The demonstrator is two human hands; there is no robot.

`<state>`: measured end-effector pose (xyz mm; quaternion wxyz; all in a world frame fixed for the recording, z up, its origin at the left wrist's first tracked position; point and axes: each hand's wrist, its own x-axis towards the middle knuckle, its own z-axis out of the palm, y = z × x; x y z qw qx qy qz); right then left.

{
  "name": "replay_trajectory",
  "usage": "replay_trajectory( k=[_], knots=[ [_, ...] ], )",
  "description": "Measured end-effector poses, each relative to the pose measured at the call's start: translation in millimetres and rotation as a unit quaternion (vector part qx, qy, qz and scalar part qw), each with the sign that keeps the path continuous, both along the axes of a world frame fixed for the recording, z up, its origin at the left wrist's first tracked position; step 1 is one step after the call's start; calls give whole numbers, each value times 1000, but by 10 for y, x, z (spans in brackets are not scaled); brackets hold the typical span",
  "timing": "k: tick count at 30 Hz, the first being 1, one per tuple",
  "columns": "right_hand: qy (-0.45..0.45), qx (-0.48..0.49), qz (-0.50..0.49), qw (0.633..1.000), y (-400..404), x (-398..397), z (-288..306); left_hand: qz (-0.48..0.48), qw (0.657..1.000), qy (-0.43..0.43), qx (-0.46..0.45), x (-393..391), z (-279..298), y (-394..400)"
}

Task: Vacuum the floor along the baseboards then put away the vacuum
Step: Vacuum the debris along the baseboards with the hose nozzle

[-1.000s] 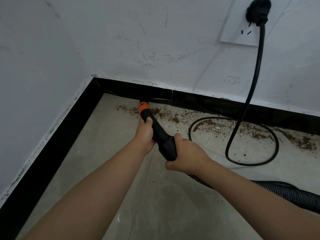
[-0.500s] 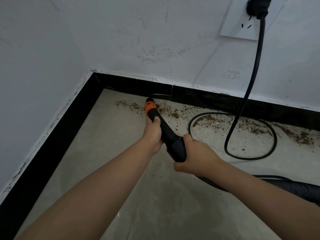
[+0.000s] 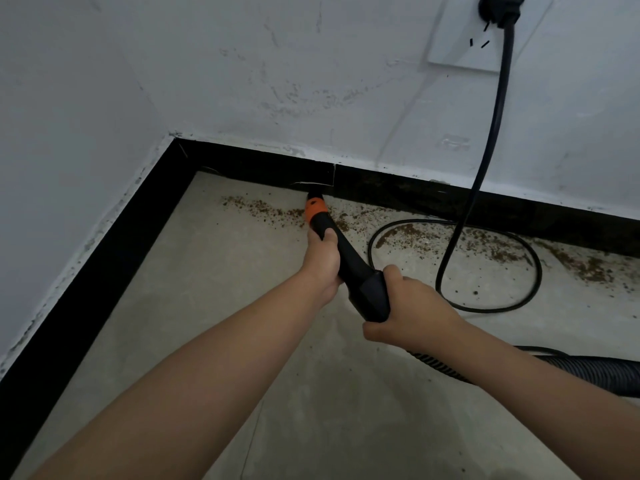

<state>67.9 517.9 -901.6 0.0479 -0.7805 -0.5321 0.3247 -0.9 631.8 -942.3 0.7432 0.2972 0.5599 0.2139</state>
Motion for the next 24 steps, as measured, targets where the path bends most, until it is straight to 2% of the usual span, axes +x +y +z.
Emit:
replay_trajectory(
  k=[17,24],
  knots=[
    [-29,-18,-29,999,-205,173,95,-36,999,-8,-14,261,62,-194],
    [-26,-15,-9,1000,-130,126,101,-11,1000,13,2,154,95,-173]
  ],
)
